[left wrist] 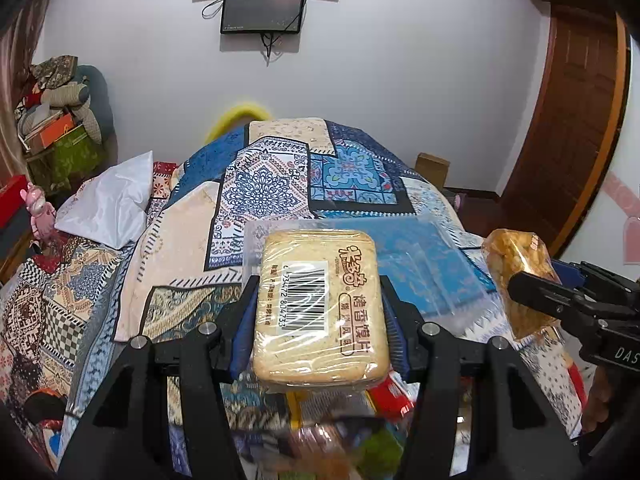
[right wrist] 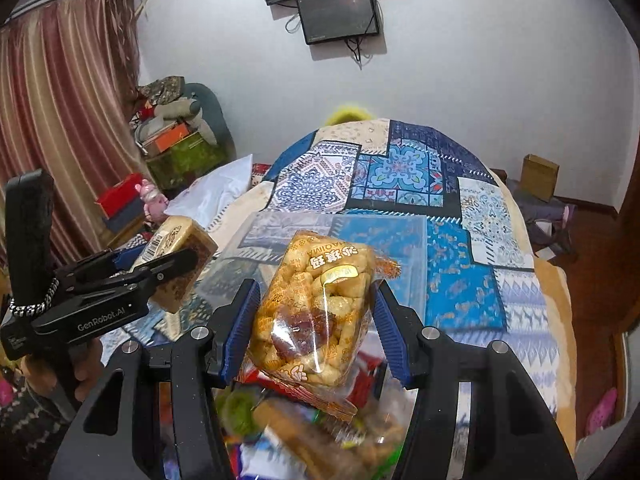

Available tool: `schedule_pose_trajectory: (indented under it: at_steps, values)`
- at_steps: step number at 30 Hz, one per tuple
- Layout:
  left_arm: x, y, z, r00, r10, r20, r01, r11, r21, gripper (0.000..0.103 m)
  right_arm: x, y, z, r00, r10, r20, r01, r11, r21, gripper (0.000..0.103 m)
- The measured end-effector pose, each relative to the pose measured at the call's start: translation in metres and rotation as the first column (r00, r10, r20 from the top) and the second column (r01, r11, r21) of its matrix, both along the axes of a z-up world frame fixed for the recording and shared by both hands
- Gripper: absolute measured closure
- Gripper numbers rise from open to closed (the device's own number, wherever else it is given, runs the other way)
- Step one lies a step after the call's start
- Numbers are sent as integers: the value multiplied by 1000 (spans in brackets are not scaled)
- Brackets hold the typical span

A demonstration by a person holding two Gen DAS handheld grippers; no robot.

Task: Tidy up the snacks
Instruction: 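Carry both packs into the clear box and open both grippers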

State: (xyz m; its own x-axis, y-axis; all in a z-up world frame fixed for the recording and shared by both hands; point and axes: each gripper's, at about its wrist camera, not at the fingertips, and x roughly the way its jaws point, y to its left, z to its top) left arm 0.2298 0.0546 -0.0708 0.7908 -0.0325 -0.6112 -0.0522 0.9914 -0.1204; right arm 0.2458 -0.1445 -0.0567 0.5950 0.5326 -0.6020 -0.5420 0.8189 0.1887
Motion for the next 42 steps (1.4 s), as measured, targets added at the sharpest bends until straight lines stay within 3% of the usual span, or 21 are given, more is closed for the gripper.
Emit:
schedule_pose_trajectory:
  at_steps: [10, 16, 27, 32, 35, 42]
  values:
    - [63, 7, -29, 993, -25, -112, 22, 999, -28, 48, 57, 14, -27, 997, -14, -73, 11, 999, -39, 50]
    - [92, 9, -52, 980, -34, -196, 33, 999, -8, 48, 82, 25, -43, 995, -19, -102, 9, 995, -101, 50]
    - [116, 12, -77, 958, -38, -283, 37, 999, -8, 48, 104, 35, -73, 984, -16, -175, -16, 983, -181, 49]
    - [113, 12, -73, 968, -10, -251, 16, 1000, 24, 45, 103, 34, -76, 984, -18, -180, -19, 980, -199, 49]
    - [107, 12, -67, 971, -18, -239, 22, 1000, 16, 43, 101, 31, -70, 984, -24, -174, -9, 983, -185, 40]
    - [74, 8, -36, 982, -31, -186, 37, 999, 29, 43, 84, 19, -46, 989, -22, -145, 0, 989, -145, 40]
